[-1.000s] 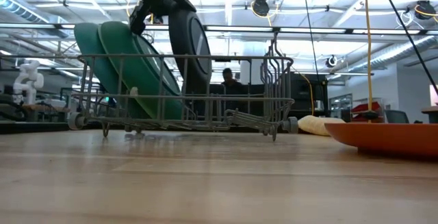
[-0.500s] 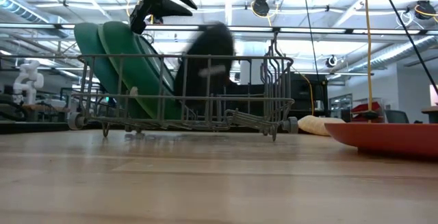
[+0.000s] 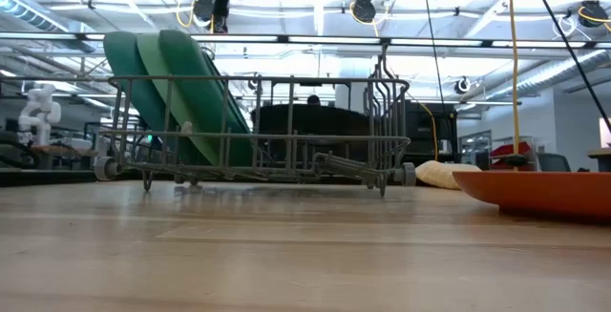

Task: Sort dishes
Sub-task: Put the black plate into the dishwasher rack

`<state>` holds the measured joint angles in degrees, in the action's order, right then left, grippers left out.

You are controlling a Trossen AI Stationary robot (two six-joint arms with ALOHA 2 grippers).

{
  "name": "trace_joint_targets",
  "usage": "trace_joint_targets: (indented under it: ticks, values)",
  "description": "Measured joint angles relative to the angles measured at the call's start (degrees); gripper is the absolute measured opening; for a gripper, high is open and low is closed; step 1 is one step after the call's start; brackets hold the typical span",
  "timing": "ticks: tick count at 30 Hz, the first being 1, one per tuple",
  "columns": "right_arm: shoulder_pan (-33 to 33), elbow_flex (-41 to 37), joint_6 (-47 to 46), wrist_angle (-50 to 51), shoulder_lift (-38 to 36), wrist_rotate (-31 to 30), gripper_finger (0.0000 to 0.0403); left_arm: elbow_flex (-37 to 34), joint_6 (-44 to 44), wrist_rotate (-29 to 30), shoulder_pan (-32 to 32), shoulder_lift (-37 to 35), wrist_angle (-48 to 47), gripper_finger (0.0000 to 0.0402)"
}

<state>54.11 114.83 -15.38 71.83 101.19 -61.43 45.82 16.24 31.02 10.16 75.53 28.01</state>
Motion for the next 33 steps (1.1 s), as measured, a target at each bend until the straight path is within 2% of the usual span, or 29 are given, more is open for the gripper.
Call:
trace_joint_targets:
  ticks: [3,8,13,17,20,24,33]
  values:
    - [0.0,0.0,0.0,0.0,0.0,0.0,0.0183,4.5,-8.5,-6.9,0.5,0.0,-10.8,0.0086]
    - [-0.1,0.0,0.1,-0.5,0.0,0.0,0.0183,16.0,-15.1,-11.1,0.5,2.0,-35.6,0.0086]
    - [-0.4,0.0,0.5,-1.1,0.0,0.0,0.0183,28.0,-24.5,-12.1,0.5,11.0,-57.4,0.0086]
    - [-0.6,0.0,0.8,-1.6,0.0,0.0,0.0183,36.0,-31.4,-11.4,0.5,20.1,-69.6,0.0086]
    - [-0.6,0.0,0.9,-1.8,0.0,0.0,0.0183,40.6,-34.6,-9.7,0.5,25.3,-75.7,0.0086]
    - [-0.6,0.0,1.0,-1.8,0.0,0.0,0.0183,44.6,-38.5,-7.9,0.4,29.5,-78.5,0.0086]
    - [-0.6,0.0,1.1,-1.8,0.0,0.3,0.0183,47.0,-41.7,-3.4,-0.3,33.6,-83.3,0.0087]
